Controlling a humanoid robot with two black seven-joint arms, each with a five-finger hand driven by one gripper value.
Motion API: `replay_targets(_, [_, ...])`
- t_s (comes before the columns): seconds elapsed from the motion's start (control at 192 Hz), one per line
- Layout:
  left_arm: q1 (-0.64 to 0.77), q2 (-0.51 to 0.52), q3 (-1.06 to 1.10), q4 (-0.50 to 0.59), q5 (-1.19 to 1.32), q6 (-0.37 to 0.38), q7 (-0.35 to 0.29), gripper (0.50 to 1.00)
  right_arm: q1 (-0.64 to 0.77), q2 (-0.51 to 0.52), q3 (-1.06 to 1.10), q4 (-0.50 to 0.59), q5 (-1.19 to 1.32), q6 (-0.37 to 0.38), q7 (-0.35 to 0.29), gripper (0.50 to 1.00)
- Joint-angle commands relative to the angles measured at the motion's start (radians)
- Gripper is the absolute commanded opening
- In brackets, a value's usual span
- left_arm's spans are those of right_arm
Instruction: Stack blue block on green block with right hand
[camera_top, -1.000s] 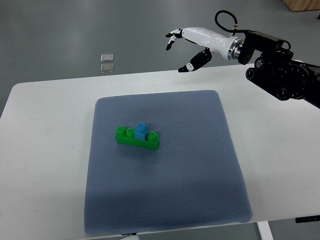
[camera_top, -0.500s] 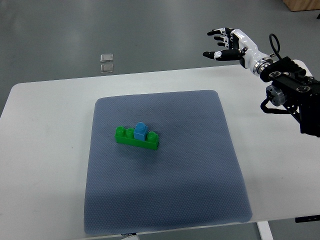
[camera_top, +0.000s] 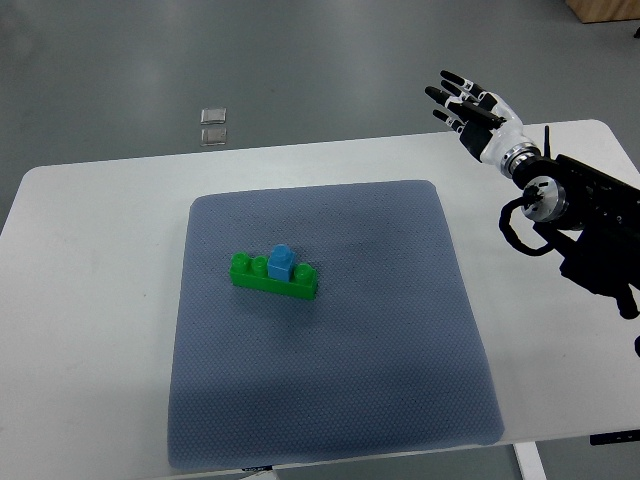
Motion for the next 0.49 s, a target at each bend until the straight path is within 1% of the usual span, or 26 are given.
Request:
replay_targets(0.0, [0.0, 0.0, 0.0, 0.0, 0.0, 0.0, 0.0, 1.0, -0.017, 0.032, 0.057, 0.0, 0.002, 0.008, 0.0, 0.915])
replay_targets(0.057, [0.0, 0.0, 0.0, 0.0, 0.0, 0.0, 0.0, 1.0, -0.026, 0.041, 0.071, 0.0, -0.003, 0.004, 0.01, 0.915])
replay_targets(0.229, [0.0, 0.0, 0.0, 0.0, 0.0, 0.0, 0.0, 1.0, -0.029, 0.041, 0.071, 0.004, -0.017, 0.011, 0.013, 0.915])
replay_targets(0.349, [0.0, 0.0, 0.0, 0.0, 0.0, 0.0, 0.0, 1.0, -0.031, 0.04, 0.071, 0.004, -0.017, 0.018, 0.075, 0.915])
replay_targets(0.485, [0.0, 0.0, 0.0, 0.0, 0.0, 0.0, 0.0, 1.0, -0.032, 0.041, 0.07, 0.004, -0.018, 0.022, 0.087, 0.915])
